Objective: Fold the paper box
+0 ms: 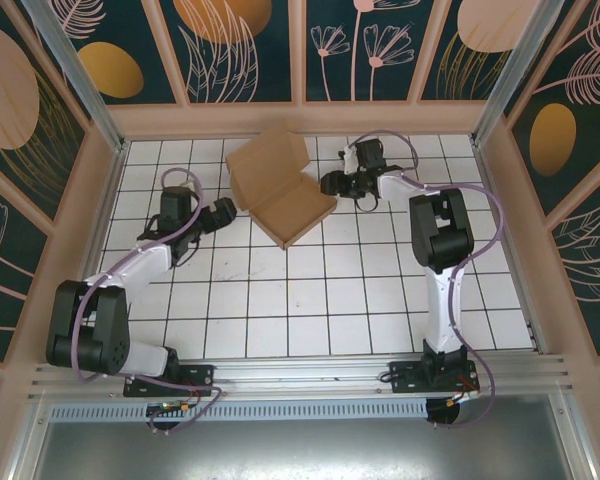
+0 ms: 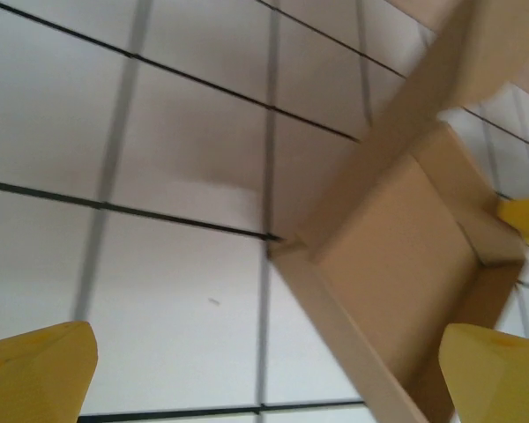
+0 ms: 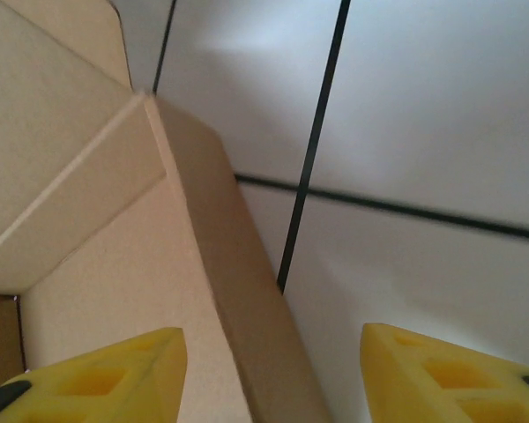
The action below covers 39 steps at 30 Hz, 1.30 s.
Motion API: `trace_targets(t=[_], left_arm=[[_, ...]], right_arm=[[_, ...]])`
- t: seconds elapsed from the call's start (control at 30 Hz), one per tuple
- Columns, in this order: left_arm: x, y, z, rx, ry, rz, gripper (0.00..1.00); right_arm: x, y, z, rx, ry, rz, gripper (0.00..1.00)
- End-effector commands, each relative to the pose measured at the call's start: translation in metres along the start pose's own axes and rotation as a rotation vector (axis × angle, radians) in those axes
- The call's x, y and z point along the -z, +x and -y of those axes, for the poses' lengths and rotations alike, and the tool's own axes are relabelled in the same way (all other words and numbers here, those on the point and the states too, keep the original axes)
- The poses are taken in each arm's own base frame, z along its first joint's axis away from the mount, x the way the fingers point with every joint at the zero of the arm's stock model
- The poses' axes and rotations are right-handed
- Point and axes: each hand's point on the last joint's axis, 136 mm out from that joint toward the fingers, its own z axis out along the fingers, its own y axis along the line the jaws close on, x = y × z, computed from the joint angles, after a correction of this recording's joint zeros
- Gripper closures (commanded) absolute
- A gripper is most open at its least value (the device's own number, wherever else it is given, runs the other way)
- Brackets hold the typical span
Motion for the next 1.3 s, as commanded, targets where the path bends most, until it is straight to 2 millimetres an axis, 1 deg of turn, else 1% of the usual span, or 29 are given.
trace_targets(t=[0.0,0.1,0.17,0.2,0.23,0.27,0.3,0.33,0.4,0.5,0.53,0.6,0.7,0.83,0.87,0.93,0.97,1.03,1.13,1.27], left_arm=[[-0.012,0.011,0.029,0.036,0.120,-0.012,0.01],[-0.027,0.026,0.042,0.059,0.156,-0.077,0.01],[-0.037,0.035,0.047,0.082,0.174,-0.124,0.02],[-0.041,0.036,0.049,0.086,0.178,-0.133,0.04],[-0.043,0.038,0.048,0.086,0.173,-0.138,0.05],[-0.045,0.039,0.048,0.084,0.170,-0.139,0.05],[-0.046,0.038,0.046,0.080,0.163,-0.140,0.06],[-0.046,0.038,0.046,0.072,0.155,-0.137,0.07],[-0.045,0.037,0.044,0.051,0.141,-0.136,0.08],[-0.048,0.036,0.046,0.038,0.144,-0.147,0.10],[-0.049,0.037,0.046,0.041,0.148,-0.151,0.12],[-0.055,0.040,0.044,0.048,0.142,-0.168,0.13],[-0.062,0.045,0.038,0.055,0.113,-0.190,0.17],[-0.061,0.047,0.028,0.034,0.059,-0.190,0.19],[-0.061,0.049,0.026,0.025,0.056,-0.199,0.19],[-0.062,0.054,0.030,0.022,0.077,-0.223,0.19],[-0.067,0.061,0.028,0.029,0.086,-0.253,0.20],[-0.072,0.068,0.030,0.034,0.100,-0.284,0.20],[-0.073,0.074,0.036,0.021,0.109,-0.302,0.21],[-0.071,0.080,0.044,0.020,0.137,-0.328,0.22]], right_arm=[[0.009,0.015,-0.020,-0.029,-0.025,-0.011,0.51],[0.021,0.031,-0.026,-0.093,-0.013,0.028,0.53],[0.030,0.042,-0.035,-0.133,-0.012,0.060,0.62],[0.033,0.048,-0.044,-0.146,-0.027,0.076,0.63],[0.036,0.054,-0.051,-0.153,-0.037,0.086,0.62],[0.039,0.061,-0.059,-0.155,-0.041,0.097,0.60],[0.041,0.066,-0.062,-0.154,-0.030,0.105,0.56],[0.044,0.069,-0.065,-0.148,-0.018,0.115,0.55],[0.051,0.071,-0.065,-0.139,-0.006,0.140,0.54],[0.056,0.066,-0.054,-0.139,0.014,0.155,0.45],[0.056,0.062,-0.049,-0.148,0.016,0.154,0.43],[0.051,0.057,-0.045,-0.156,-0.004,0.137,0.41],[0.040,0.048,-0.044,-0.160,-0.014,0.127,0.42],[0.029,0.044,-0.044,-0.173,-0.027,0.111,0.44],[0.026,0.045,-0.046,-0.176,-0.043,0.103,0.45],[0.020,0.049,-0.050,-0.183,-0.068,0.085,0.46],[0.019,0.050,-0.051,-0.187,-0.077,0.081,0.46],[0.016,0.054,-0.056,-0.188,-0.087,0.070,0.46],[0.019,0.061,-0.060,-0.195,-0.099,0.064,0.47],[0.027,0.072,-0.064,-0.204,-0.102,0.063,0.47]])
